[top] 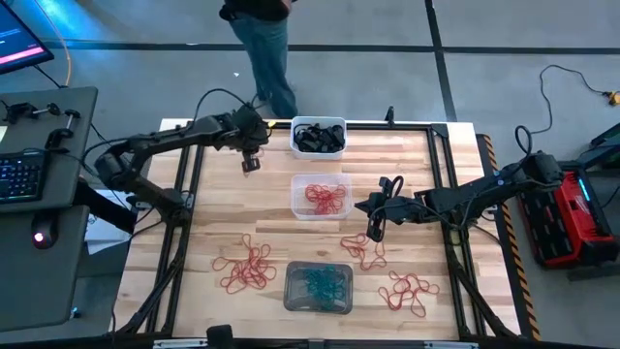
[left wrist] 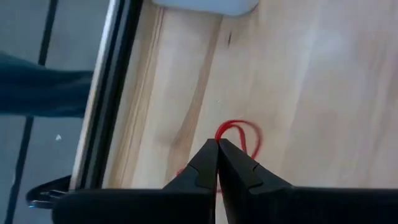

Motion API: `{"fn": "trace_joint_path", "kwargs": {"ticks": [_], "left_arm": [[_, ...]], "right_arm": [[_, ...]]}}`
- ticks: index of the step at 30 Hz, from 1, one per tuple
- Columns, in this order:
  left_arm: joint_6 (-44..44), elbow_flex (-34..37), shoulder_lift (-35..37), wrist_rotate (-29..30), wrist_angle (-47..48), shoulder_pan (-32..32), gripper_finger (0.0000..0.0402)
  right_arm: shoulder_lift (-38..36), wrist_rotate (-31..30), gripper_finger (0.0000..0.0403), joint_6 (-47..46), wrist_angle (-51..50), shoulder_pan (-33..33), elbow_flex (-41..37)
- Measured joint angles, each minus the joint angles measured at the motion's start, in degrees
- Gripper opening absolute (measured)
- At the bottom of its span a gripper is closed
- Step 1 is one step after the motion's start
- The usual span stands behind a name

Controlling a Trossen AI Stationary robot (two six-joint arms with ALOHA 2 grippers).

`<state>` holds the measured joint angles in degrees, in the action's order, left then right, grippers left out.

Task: Sort rubber bands into baskets
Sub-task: Put the red rubber band into the transparent bin

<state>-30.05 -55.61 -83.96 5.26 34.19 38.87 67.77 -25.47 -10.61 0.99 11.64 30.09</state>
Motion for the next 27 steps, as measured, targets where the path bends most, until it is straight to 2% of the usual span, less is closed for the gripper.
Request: {"fn": "trace_joint_path", "kwargs": {"ticks": [12, 27], "left_arm": [[4.41, 0.00, 12.03, 0.19, 3.83, -3.14, 0.0000], [4.30, 0.00, 11.48, 1.40, 5.51, -4.57, 0.0004]], "right_arm": [[0.00, 0.00, 0.0000, -0.07, 0.09, -0.01, 0.00], [0.00, 0.46, 0.0000, -0.98, 0.11, 0.00, 0.00]]}}
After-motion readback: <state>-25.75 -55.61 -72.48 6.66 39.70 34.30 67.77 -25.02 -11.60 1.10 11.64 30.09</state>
